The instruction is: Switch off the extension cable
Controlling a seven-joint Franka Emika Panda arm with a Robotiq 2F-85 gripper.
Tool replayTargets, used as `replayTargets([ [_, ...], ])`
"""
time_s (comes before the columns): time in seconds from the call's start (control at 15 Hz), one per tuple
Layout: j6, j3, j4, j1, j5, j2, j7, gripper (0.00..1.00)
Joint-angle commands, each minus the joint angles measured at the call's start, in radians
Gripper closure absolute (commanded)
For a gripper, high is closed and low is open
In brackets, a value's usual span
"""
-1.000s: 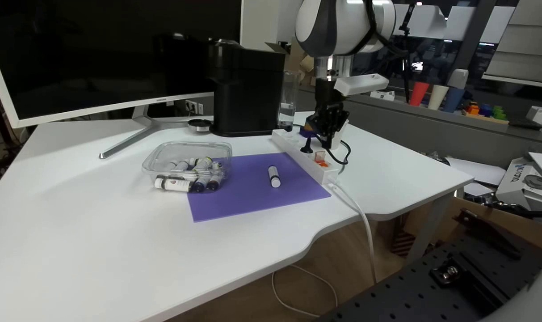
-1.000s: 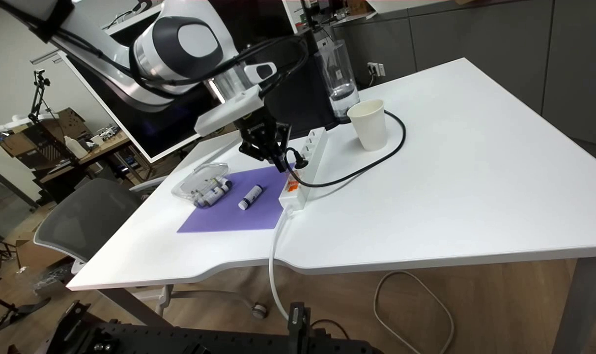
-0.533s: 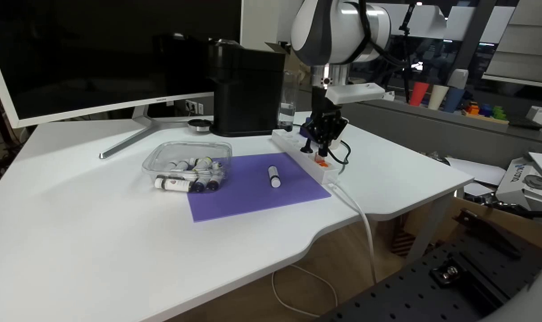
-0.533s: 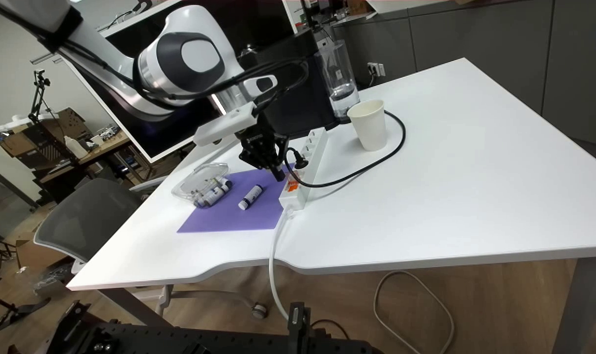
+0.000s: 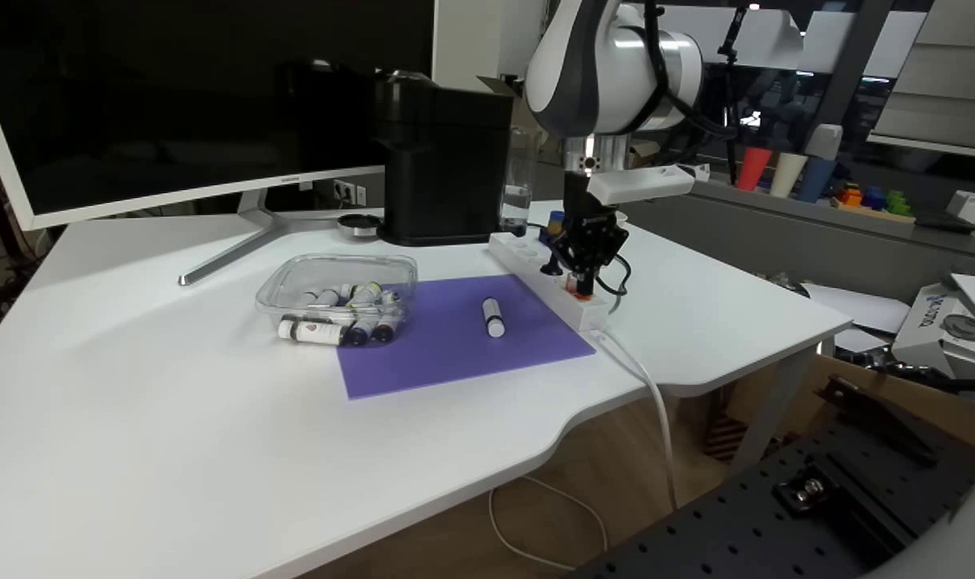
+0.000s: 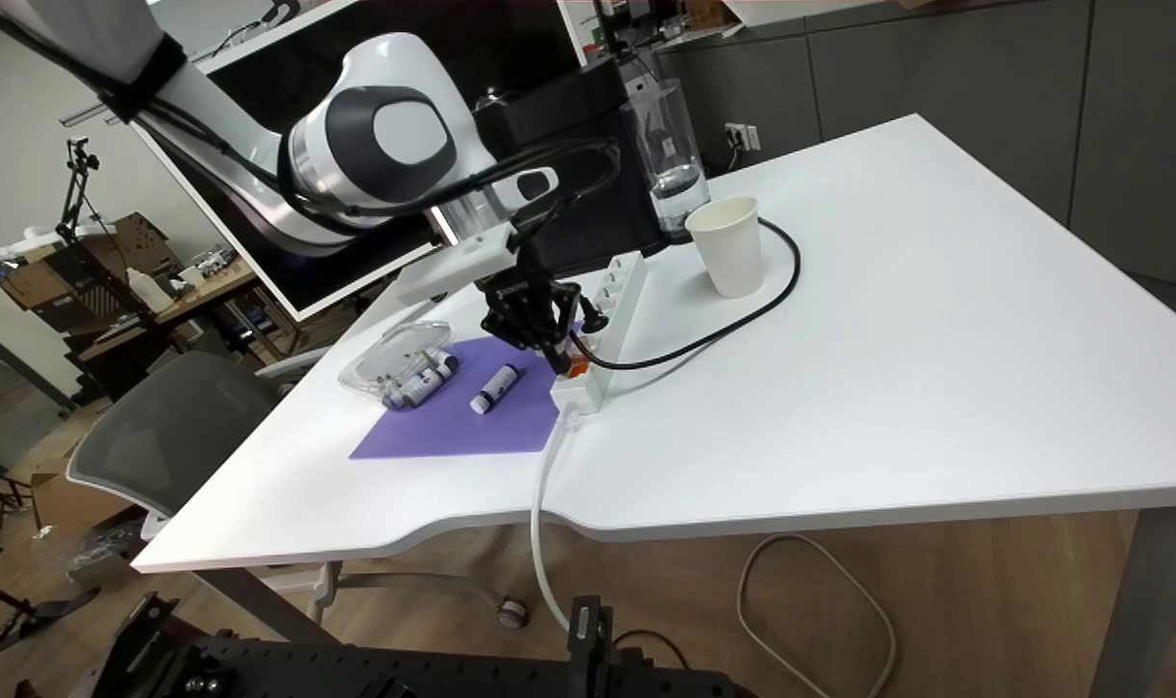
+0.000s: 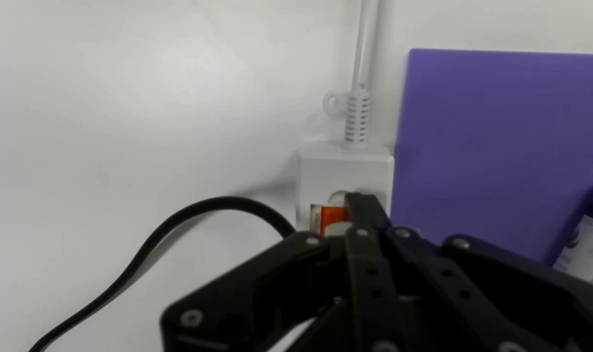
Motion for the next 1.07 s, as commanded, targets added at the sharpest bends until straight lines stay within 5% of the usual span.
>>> replayTargets([
  [0.0,0.05,0.014,0.004,-0.024,0.009,0.027,-0.023,1.0],
  [0.47,0.142,0.021,-0.007,-0.04,0.003,0.048,-0.068,1.0],
  [0.73,0.102,0.002,0.006,-0.034,0.011,0.046,-0.032,1.0],
  [1.0,-0.021,0.04,0.048,-0.109,0.132,0.052,-0.048,1.0],
])
